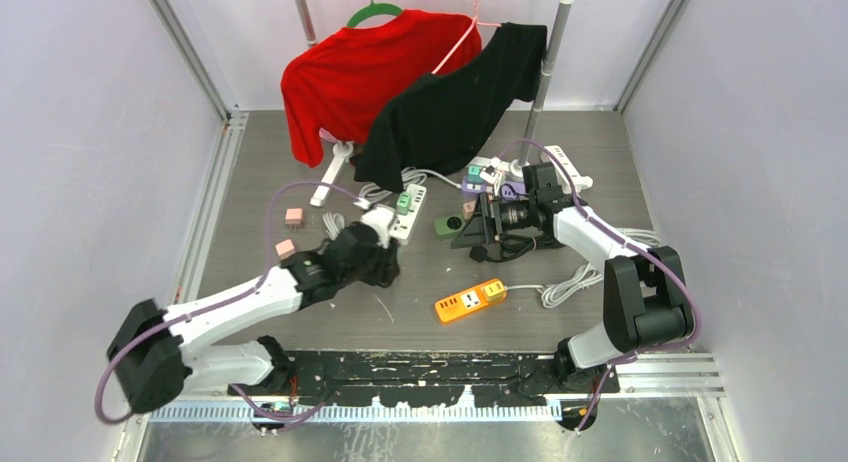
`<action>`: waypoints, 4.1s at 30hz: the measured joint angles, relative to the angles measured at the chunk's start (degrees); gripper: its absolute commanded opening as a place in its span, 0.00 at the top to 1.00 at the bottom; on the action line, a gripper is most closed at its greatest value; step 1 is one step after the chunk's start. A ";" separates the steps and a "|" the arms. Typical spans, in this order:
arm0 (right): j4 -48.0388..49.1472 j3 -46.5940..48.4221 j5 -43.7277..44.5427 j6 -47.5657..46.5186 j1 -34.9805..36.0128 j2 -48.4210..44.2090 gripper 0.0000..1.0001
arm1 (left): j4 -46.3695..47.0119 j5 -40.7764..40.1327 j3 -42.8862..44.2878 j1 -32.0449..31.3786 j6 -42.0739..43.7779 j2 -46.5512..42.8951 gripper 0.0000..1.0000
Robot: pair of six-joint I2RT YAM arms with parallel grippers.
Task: Pull the plug off the socket
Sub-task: Place the plug at the center of the board, then remove the plug from the socket.
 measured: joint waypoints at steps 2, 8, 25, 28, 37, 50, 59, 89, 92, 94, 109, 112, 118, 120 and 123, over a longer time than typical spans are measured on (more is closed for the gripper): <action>-0.15 0.00 0.20 -0.28 0.00 0.00 0.00 | -0.09 1.01 -2.97 5.18 -1.49 -4.79 1.00; -0.35 0.00 0.70 -0.66 0.00 0.00 0.00 | -0.09 6.27 -10.47 25.49 -5.86 -15.65 1.00; -0.48 0.00 1.33 -0.87 -0.22 0.00 0.00 | -1.44 9.73 -4.46 46.51 -16.11 4.87 0.93; -0.61 0.00 1.36 -0.90 -0.22 0.00 0.00 | -1.44 8.15 -3.45 46.82 -16.81 7.23 0.65; -0.79 0.00 1.53 -1.11 -0.22 0.00 0.00 | -1.46 4.92 -3.45 48.02 -17.94 10.21 0.44; -3.69 0.81 2.01 -4.15 -0.22 0.00 0.00 | -3.65 4.17 -1.92 48.17 -19.96 8.61 0.27; -9.22 2.47 3.26 -11.52 -1.49 -2.75 0.00 | -3.87 13.35 -3.04 48.17 -20.26 -7.74 0.32; -55.32 3.54 -9.01 -91.34 -11.47 -12.79 0.01 | 37.64 27.54 -21.66 -0.26 -3.63 -19.50 0.23; -59.30 3.52 -7.28 -99.47 -11.45 -12.15 0.03 | 41.13 24.39 -23.50 -2.60 -0.11 -17.16 0.16; -61.29 3.45 -6.03 -104.19 -11.45 -11.80 0.05 | 44.70 22.93 -25.20 -3.72 2.25 -15.15 0.08; -51.17 -1.46 9.14 -103.84 -2.60 -9.86 0.30 | 58.21 21.20 -29.66 -4.46 9.70 -5.99 0.01; -47.06 -1.97 12.31 -100.54 0.07 -8.85 0.32 | 60.06 21.22 -30.42 -4.46 9.70 -6.12 0.01; -42.71 -2.80 17.51 -97.26 3.21 -7.30 0.39 | 60.63 21.38 -31.39 -4.46 9.84 -7.08 0.01; -41.90 -3.04 18.67 -96.78 3.58 -7.30 0.43 | 60.92 21.64 -31.39 -4.46 9.99 -7.06 0.01; -41.33 -3.32 19.78 -96.54 4.00 -7.30 0.49 | 61.90 22.51 -31.36 -4.46 10.62 -6.32 0.01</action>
